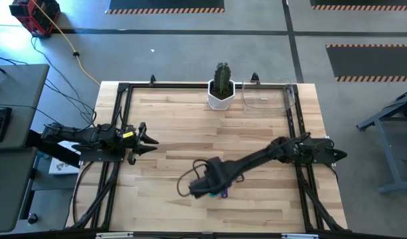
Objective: Nest measuring cups in basket
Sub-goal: Put the measuring cups into the transparent bin
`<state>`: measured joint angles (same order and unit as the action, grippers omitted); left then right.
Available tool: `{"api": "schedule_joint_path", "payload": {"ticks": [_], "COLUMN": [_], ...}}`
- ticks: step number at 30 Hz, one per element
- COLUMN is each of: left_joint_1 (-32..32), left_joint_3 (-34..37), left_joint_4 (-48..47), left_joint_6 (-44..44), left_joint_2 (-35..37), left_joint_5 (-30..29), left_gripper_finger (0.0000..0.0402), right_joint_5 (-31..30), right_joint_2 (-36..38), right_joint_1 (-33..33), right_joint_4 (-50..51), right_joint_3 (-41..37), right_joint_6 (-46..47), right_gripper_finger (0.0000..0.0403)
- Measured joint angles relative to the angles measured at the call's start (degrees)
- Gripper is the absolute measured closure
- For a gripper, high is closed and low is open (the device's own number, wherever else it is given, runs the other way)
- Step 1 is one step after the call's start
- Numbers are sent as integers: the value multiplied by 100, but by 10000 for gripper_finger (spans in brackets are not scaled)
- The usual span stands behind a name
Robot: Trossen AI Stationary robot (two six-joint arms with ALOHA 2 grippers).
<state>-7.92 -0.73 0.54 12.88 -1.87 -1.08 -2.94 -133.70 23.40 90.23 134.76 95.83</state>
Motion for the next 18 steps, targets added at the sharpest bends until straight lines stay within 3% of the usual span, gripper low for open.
{"api": "schedule_joint_path", "payload": {"ticks": [18], "left_joint_1": [1], "left_joint_3": [0], "left_joint_4": [0], "left_joint_6": [-1], "left_joint_2": [0], "left_joint_5": [0], "left_gripper_finger": [298], "right_joint_5": [-471], "right_joint_2": [12], "right_joint_1": [1118], "right_joint_4": [-21], "right_joint_3": [-762], "right_joint_6": [2650], "right_gripper_finger": [321]}}
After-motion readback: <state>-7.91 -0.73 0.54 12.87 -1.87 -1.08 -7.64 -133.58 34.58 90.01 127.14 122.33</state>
